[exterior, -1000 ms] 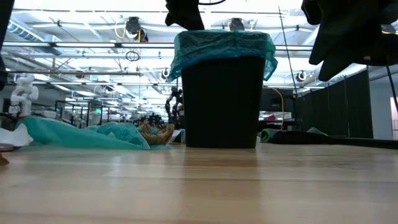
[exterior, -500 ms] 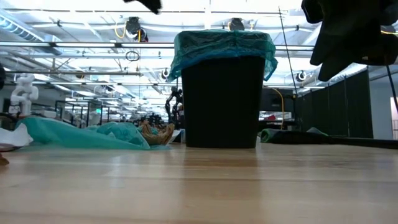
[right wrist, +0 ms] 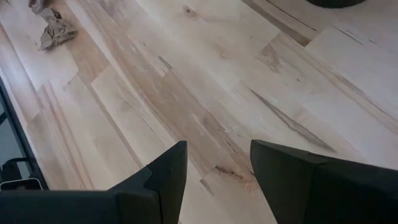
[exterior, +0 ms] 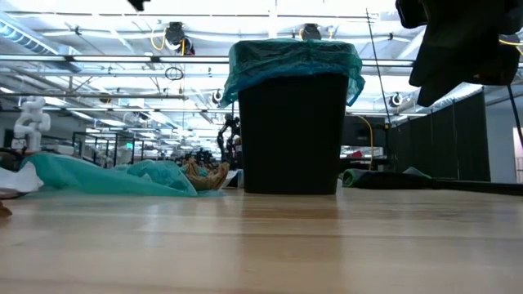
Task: Place trash/remove bag and relplace
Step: Put the brown napkin into the trash bin
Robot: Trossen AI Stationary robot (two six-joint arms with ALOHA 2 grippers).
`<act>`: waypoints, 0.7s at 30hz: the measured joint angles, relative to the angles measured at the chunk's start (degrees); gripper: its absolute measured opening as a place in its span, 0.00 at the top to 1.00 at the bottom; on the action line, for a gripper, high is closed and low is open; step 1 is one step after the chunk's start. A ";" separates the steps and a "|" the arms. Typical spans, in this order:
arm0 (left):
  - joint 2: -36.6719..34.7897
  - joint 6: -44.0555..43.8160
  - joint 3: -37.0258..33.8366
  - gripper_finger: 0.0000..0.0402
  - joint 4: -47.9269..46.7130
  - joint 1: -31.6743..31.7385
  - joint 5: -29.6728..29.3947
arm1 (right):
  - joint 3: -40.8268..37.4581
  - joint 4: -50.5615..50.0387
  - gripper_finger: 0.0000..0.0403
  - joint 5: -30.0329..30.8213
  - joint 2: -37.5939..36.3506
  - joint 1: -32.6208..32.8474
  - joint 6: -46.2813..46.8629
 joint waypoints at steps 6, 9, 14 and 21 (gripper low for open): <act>1.56 -18.28 -8.00 0.74 1.34 -8.55 1.61 | 0.00 0.95 0.58 -0.35 0.00 0.00 -2.51; 2.26 -26.05 -12.23 0.74 6.15 -12.66 4.70 | 0.00 1.51 0.58 -0.54 0.00 0.00 -3.70; 4.23 -36.63 -18.48 0.74 17.90 -18.71 6.59 | 0.00 2.35 0.58 -1.92 0.00 0.00 -5.88; 11.11 -42.51 -21.28 0.74 25.37 -23.20 7.45 | 0.00 4.00 0.58 -3.41 -0.02 -0.02 -7.77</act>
